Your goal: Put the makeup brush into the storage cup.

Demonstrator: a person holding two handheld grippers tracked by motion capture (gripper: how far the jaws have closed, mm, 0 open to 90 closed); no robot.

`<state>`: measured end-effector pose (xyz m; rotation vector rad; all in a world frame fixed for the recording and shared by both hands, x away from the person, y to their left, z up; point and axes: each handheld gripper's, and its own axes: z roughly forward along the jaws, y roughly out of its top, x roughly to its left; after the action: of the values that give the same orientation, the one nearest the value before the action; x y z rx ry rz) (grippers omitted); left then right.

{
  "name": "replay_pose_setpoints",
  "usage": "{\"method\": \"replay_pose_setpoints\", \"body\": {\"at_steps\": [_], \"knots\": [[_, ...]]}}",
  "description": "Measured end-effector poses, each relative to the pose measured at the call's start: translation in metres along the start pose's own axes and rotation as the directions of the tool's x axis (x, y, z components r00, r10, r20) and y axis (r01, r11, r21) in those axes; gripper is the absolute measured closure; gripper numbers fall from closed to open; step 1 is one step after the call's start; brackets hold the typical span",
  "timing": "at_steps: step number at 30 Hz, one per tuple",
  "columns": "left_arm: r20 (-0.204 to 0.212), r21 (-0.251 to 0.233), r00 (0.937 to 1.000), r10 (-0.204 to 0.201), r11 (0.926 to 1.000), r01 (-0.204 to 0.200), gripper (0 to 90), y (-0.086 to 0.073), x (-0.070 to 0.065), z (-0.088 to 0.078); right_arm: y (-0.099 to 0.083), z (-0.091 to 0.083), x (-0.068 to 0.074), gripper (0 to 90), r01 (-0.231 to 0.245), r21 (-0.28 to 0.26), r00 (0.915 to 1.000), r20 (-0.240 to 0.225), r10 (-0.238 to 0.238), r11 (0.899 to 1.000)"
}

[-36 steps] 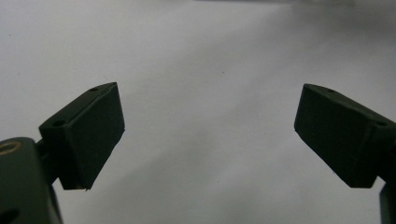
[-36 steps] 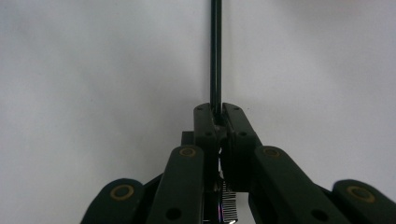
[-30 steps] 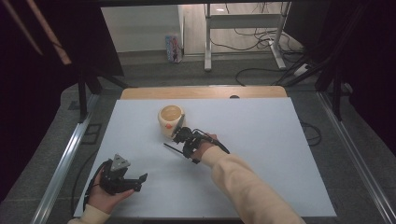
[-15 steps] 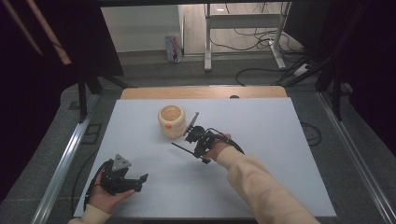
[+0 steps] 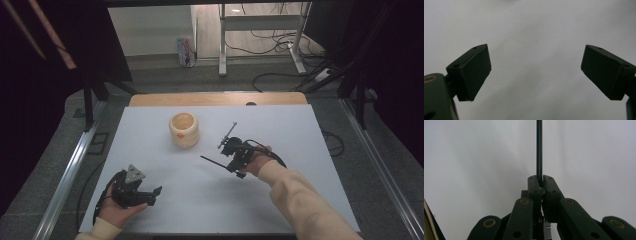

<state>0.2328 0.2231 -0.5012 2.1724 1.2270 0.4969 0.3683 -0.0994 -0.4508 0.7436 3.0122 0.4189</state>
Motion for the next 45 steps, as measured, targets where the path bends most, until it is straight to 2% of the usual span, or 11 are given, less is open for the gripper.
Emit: {"method": "replay_pose_setpoints", "body": {"at_steps": [5, 12, 19, 25, 32, 35, 41, 43, 45], "knots": [[0.010, -0.008, 0.9999, -0.005, 1.0000, 0.005, 10.3, 0.004, -0.002, 0.000, -0.016, -0.009, -0.006, 85.4, 0.001, -0.013, 1.0000, -0.003, -0.001, 1.000], [0.005, 0.007, 0.9999, 0.014, 0.9999, -0.014, 10.3, 0.005, -0.005, 0.002, -0.027, -0.018, -0.010, 85.5, 0.006, -0.026, 1.0000, -0.002, -0.006, 1.000], [-0.001, -0.006, 0.9998, 0.020, 0.9998, -0.020, 10.3, 0.009, -0.006, 0.000, -0.029, -0.018, -0.010, 85.4, 0.017, -0.027, 0.9998, -0.006, -0.018, 0.999], [-0.014, 0.003, 0.9986, 0.051, 0.9987, -0.051, 10.4, 0.012, -0.008, 0.003, -0.030, -0.015, -0.008, 85.5, 0.025, -0.023, 0.9996, -0.012, -0.025, 0.999], [-0.001, 0.005, 0.9984, 0.056, 0.9984, -0.056, 10.7, 0.015, -0.010, 0.002, -0.031, -0.017, -0.009, 85.4, 0.027, -0.026, 0.9996, -0.012, -0.027, 0.999], [0.001, 0.010, 0.9973, 0.073, 0.9973, -0.073, 10.6, 0.019, -0.012, 0.000, -0.031, -0.017, -0.009, 85.5, 0.031, -0.028, 0.9995, -0.006, -0.031, 0.999], [-0.001, 0.008, 0.9902, 0.139, 0.9902, -0.139, 10.5, 0.035, -0.017, -0.003, -0.034, -0.019, -0.009, 85.5, 0.034, -0.030, 0.9994, -0.006, -0.034, 0.999], [-0.009, 0.008, 0.9846, 0.175, 0.9846, -0.175, 10.4, 0.041, -0.020, -0.003, -0.034, -0.019, -0.010, 85.5, 0.032, -0.029, 0.9994, -0.009, -0.033, 0.999], [-0.025, 0.014, 0.9732, 0.229, 0.9735, -0.228, 10.5, 0.048, -0.024, -0.002, -0.035, -0.020, -0.011, 85.4, 0.027, -0.025, 0.9996, -0.005, -0.027, 0.999]]}}
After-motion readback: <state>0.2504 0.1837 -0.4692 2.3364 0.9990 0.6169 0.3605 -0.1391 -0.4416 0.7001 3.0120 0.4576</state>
